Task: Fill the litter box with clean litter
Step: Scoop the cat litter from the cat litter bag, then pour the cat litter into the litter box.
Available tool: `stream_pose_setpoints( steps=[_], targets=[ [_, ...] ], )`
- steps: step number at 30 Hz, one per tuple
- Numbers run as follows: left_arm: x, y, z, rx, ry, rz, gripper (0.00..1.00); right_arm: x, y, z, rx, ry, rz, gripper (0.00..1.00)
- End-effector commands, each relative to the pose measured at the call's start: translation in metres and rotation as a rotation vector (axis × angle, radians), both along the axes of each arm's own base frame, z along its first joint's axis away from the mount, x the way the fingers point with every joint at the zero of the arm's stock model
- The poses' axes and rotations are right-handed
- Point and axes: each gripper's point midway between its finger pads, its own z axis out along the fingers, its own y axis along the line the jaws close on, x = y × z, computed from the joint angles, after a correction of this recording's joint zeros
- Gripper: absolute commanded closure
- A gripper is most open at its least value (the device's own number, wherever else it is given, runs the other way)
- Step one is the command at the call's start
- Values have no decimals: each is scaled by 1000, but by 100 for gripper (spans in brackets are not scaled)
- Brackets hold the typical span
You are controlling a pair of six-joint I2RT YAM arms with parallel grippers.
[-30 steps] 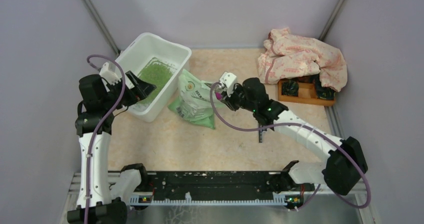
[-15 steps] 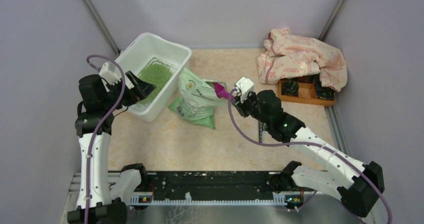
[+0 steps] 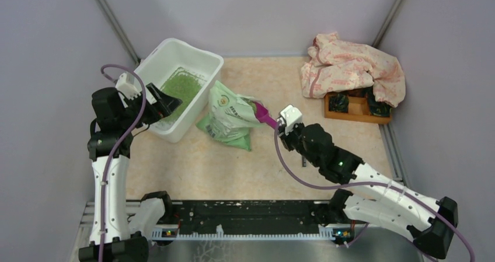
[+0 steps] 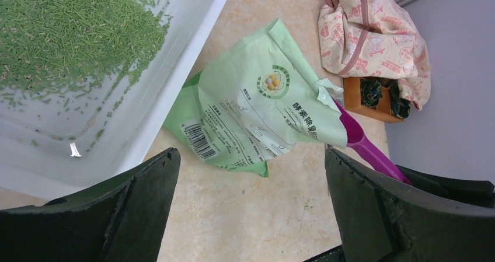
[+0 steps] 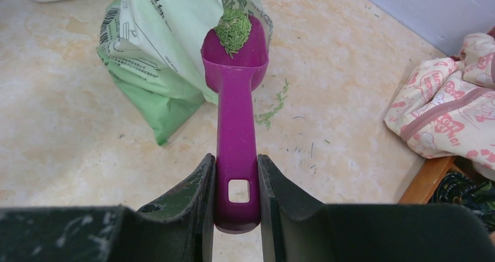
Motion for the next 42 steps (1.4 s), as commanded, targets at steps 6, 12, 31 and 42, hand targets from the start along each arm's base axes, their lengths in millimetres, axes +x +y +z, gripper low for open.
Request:
stream_pose_setpoints(
  steps=[6, 12, 31, 42],
  targets=[
    [1, -1, 19, 5, -63, -2, 1, -3, -22, 41, 143, -121, -130, 100],
    [4, 0, 18, 1, -61, 2, 1, -7, -27, 43, 163, -125, -135, 100],
    [9, 1, 16, -3, -60, 6, 1, -26, -14, 63, 238, -179, -24, 100],
    [11, 2, 14, -2, -58, 10, 1, -26, 6, 98, 314, -277, 60, 100]
  ],
)
